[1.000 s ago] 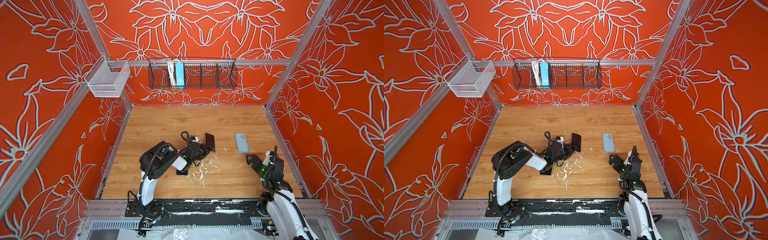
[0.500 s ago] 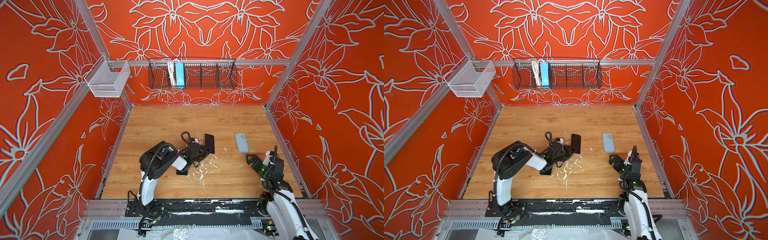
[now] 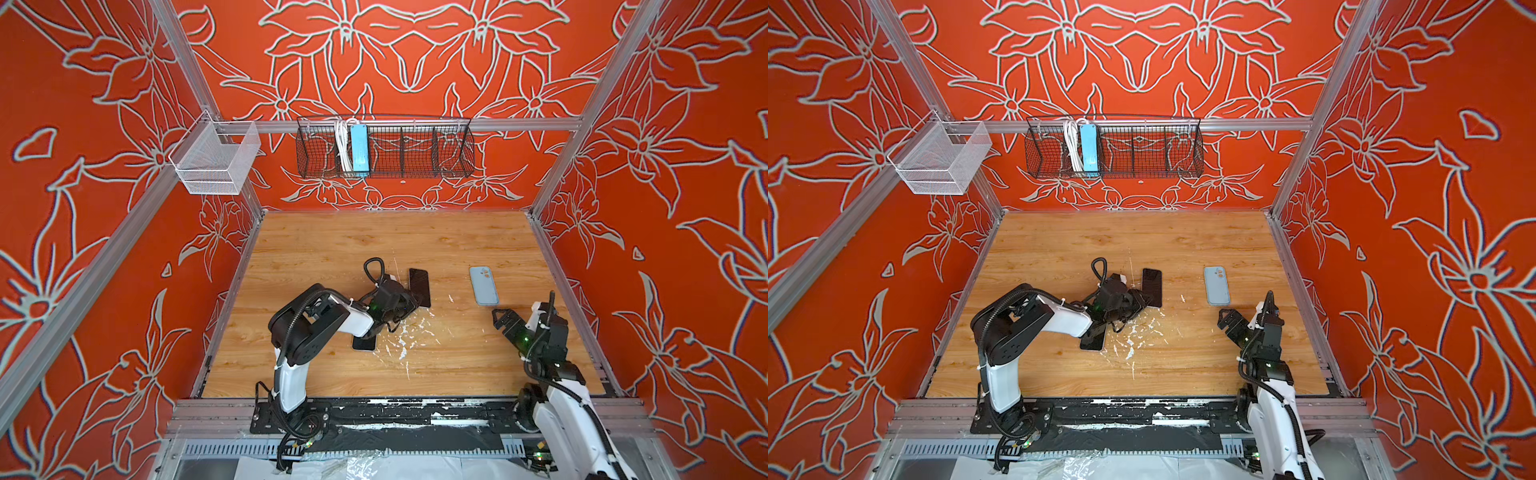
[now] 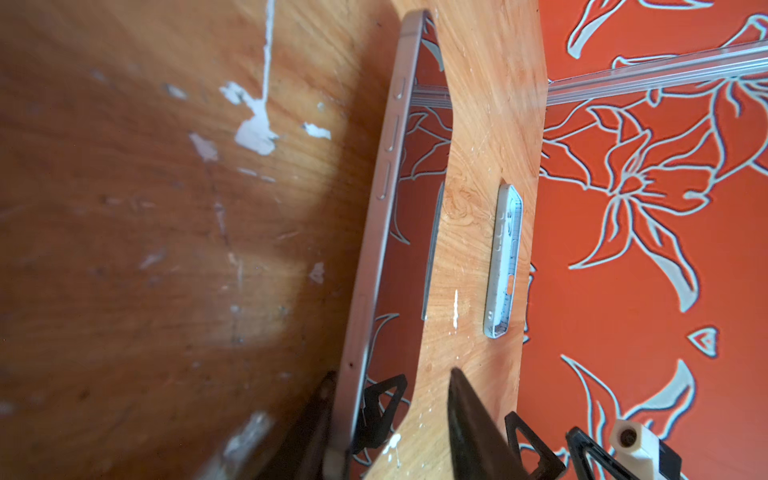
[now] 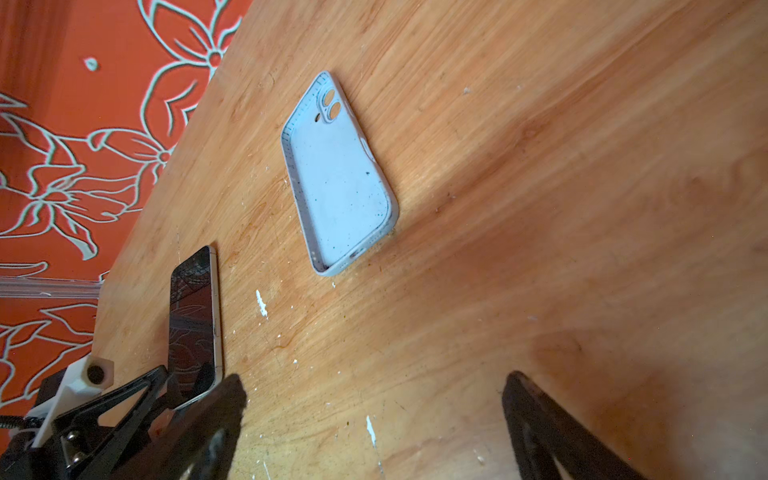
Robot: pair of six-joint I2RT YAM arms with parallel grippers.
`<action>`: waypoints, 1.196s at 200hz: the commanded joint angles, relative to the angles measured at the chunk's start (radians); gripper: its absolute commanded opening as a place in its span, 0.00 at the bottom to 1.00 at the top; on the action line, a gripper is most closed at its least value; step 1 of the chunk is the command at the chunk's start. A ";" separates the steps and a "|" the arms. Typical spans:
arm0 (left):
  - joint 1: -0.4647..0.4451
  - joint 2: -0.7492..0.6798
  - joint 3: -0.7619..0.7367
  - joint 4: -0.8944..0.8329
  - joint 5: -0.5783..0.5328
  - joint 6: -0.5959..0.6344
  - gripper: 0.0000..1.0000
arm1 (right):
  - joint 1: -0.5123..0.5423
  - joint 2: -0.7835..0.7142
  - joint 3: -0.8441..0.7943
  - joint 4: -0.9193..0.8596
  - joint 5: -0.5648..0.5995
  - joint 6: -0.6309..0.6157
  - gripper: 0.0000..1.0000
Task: Take the phone out of the phone case
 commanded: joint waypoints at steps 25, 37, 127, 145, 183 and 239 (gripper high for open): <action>-0.008 -0.067 0.041 -0.137 -0.022 0.055 0.42 | 0.006 -0.008 -0.018 0.005 -0.014 0.008 0.98; -0.009 -0.078 0.046 -0.169 -0.026 0.054 0.42 | 0.007 -0.007 -0.018 0.004 -0.015 0.005 0.98; -0.012 -0.105 0.079 -0.290 -0.037 0.057 0.43 | 0.006 -0.025 -0.003 -0.033 -0.027 -0.007 0.98; -0.013 -0.133 0.084 -0.325 -0.048 0.076 0.43 | 0.007 -0.028 0.008 -0.054 -0.030 -0.017 0.98; -0.012 -0.246 0.157 -0.528 -0.097 0.197 0.45 | 0.033 -0.022 0.076 -0.147 0.004 -0.055 0.98; 0.055 -0.295 0.478 -1.202 -0.109 0.564 0.98 | 0.263 0.006 0.178 -0.186 0.214 -0.054 0.98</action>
